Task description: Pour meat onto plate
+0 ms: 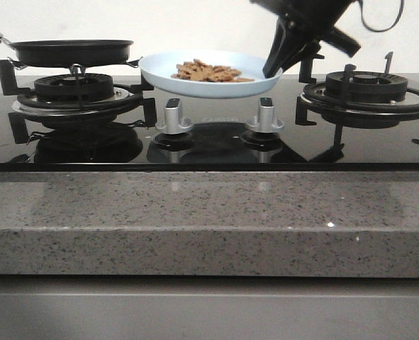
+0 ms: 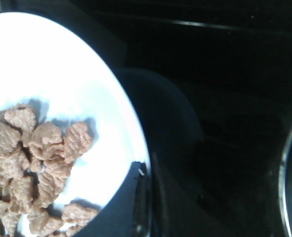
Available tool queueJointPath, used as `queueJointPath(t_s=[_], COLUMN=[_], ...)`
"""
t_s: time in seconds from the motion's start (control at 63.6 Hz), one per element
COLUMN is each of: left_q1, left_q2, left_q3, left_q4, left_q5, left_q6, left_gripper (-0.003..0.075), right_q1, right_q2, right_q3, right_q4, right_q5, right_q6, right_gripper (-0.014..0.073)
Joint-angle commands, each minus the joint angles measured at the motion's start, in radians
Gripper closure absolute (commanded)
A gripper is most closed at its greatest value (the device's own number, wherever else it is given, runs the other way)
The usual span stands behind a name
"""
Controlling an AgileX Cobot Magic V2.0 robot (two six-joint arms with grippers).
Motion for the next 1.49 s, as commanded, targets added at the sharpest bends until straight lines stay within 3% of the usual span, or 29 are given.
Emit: queueJointPath(t_s=[0.0, 0.189, 0.44, 0.754, 0.911, 1.194, 1.477], left_q1=[-0.006, -0.006, -0.006, -0.006, -0.006, -0.006, -0.006], left_q2=[-0.001, -0.001, -0.001, -0.001, -0.001, -0.001, -0.001], left_q3=[-0.028, -0.028, -0.028, -0.028, -0.028, -0.028, -0.028], left_q4=[-0.018, -0.018, -0.018, -0.018, -0.018, -0.018, -0.018], left_q5=[-0.067, -0.067, -0.067, -0.067, -0.067, -0.067, -0.067], left_q6=[-0.001, -0.001, -0.001, -0.001, -0.001, -0.001, -0.001], left_gripper=[0.0741, 0.0741, 0.0741, 0.0741, 0.0741, 0.0741, 0.0741], right_q1=[-0.005, -0.005, -0.005, -0.005, -0.005, -0.005, -0.005], right_q2=[-0.04, -0.031, -0.031, -0.057, -0.097, -0.177, -0.315], right_q3=[-0.055, -0.055, -0.055, -0.069, -0.085, -0.085, -0.017], right_q4=[0.039, 0.014, 0.011, -0.024, -0.08, -0.155, -0.16], right_q5=[-0.009, -0.003, 0.012, 0.026, 0.053, 0.14, 0.153], right_q6=[0.006, 0.006, 0.006, 0.006, 0.008, 0.009, -0.001], right_gripper=[0.0652, 0.061, 0.0394, 0.0389, 0.042, 0.0665, 0.0662])
